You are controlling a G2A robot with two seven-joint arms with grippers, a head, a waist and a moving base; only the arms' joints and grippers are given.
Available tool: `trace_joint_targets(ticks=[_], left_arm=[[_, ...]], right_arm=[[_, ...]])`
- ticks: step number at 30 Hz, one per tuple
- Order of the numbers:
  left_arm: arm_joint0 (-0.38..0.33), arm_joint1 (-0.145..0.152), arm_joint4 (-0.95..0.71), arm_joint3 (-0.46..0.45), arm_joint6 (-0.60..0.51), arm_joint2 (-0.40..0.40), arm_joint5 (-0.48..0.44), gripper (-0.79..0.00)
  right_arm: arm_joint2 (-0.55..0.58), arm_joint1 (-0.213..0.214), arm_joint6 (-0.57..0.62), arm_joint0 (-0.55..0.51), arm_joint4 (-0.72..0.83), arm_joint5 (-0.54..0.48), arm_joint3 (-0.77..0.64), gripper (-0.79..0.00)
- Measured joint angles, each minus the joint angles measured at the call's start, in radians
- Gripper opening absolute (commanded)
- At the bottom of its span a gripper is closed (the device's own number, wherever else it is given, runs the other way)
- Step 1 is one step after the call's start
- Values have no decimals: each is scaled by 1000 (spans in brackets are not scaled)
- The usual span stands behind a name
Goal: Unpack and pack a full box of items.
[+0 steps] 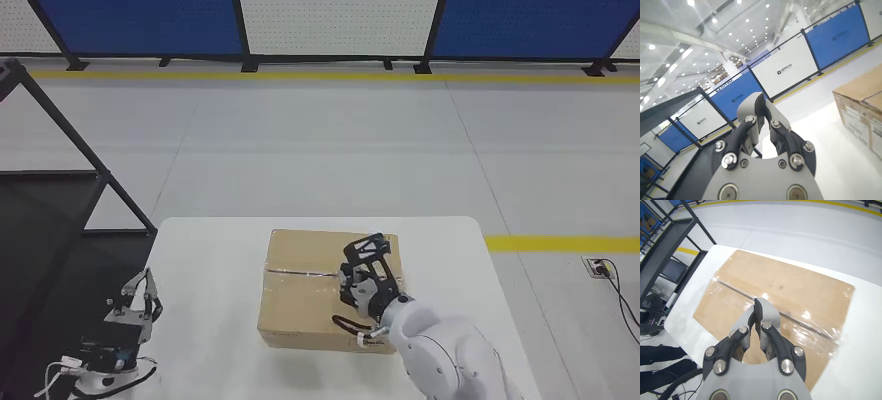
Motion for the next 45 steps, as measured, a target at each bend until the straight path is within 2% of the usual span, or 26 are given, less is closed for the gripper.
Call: trace_joint_targets(ticks=[4, 6, 15, 18, 22, 28, 37, 45], left_arm=[[21, -11, -144, 25, 46, -8, 51, 0], [23, -13, -186, 29, 51, -8, 48, 0], [22, -13, -180, 27, 44, -7, 46, 0], [6, -15, -187, 21, 2, 3, 56, 0], [-8, -18, -193, 21, -30, 7, 85, 0], [-6, -22, -210, 23, -55, 4, 117, 0], [-6, -22, -209, 23, -55, 4, 117, 0], [-6, -22, -209, 23, -55, 4, 117, 0]], right_arm=[[-75, -23, 48, 118, 146, 27, 83, -785], [-75, -23, 49, 114, 144, 24, 82, -785], [-76, -26, 32, 102, 154, 37, 97, -785], [-100, -40, 13, 137, 237, 71, 173, -785], [-157, -72, -23, 237, 359, 116, 318, -785], [-219, -111, -85, 342, 470, 146, 483, -785], [-249, -145, -96, 424, 564, 186, 636, -785], [-235, -152, -88, 439, 589, 240, 687, -785]])
